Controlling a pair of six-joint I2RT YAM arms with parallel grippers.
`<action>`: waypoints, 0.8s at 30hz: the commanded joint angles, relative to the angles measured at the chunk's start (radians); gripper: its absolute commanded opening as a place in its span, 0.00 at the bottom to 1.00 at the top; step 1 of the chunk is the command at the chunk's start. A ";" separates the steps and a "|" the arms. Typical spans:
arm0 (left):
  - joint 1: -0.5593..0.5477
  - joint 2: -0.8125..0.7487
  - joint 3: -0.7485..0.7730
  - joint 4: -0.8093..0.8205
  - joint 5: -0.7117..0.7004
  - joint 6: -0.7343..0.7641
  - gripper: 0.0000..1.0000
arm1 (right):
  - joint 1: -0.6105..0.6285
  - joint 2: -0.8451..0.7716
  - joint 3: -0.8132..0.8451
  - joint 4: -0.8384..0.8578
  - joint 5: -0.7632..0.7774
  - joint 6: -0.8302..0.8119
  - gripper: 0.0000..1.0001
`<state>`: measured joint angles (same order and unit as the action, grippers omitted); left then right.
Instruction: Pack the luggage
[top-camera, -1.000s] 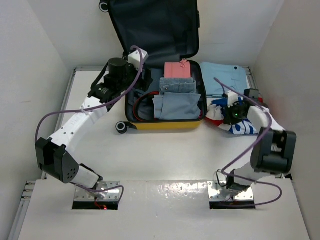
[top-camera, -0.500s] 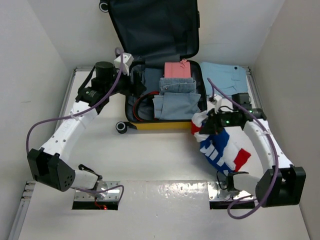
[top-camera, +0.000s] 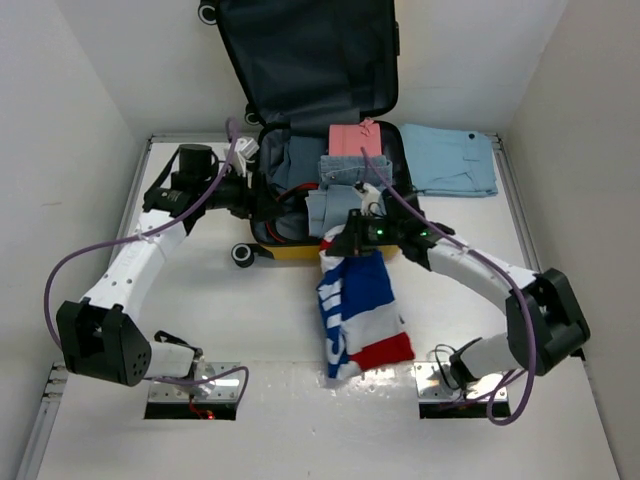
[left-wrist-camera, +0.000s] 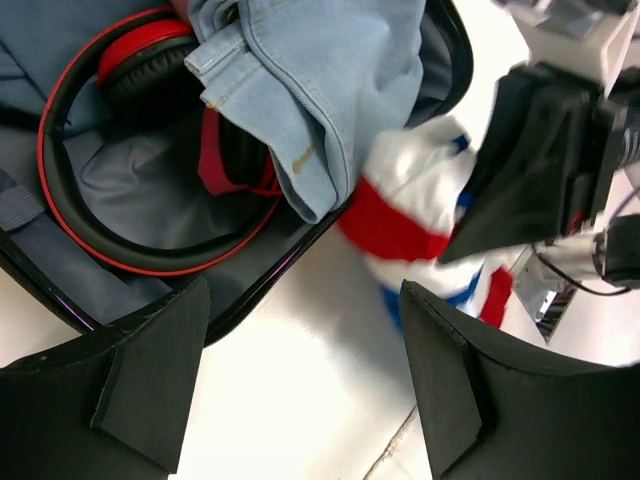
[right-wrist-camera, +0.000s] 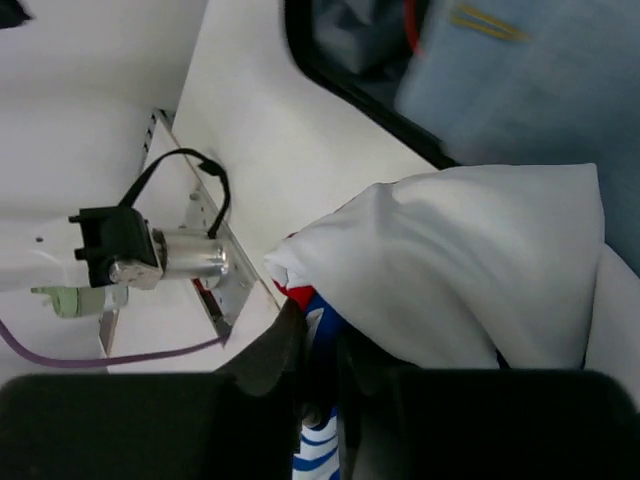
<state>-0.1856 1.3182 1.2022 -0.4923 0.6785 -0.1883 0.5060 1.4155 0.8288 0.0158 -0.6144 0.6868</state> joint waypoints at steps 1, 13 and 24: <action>0.028 -0.025 0.002 0.015 0.085 0.043 0.78 | 0.112 0.025 0.119 0.188 0.080 0.112 0.14; -0.122 -0.059 -0.081 -0.022 0.008 0.308 0.78 | 0.025 -0.232 0.047 -0.072 0.039 -0.111 0.84; -0.350 -0.155 -0.312 -0.022 -0.539 0.106 0.63 | -0.302 -0.349 0.026 -0.235 -0.010 -0.224 0.86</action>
<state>-0.5236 1.2251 0.9165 -0.5186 0.3195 0.0063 0.2447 1.0668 0.8661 -0.1646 -0.5926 0.5026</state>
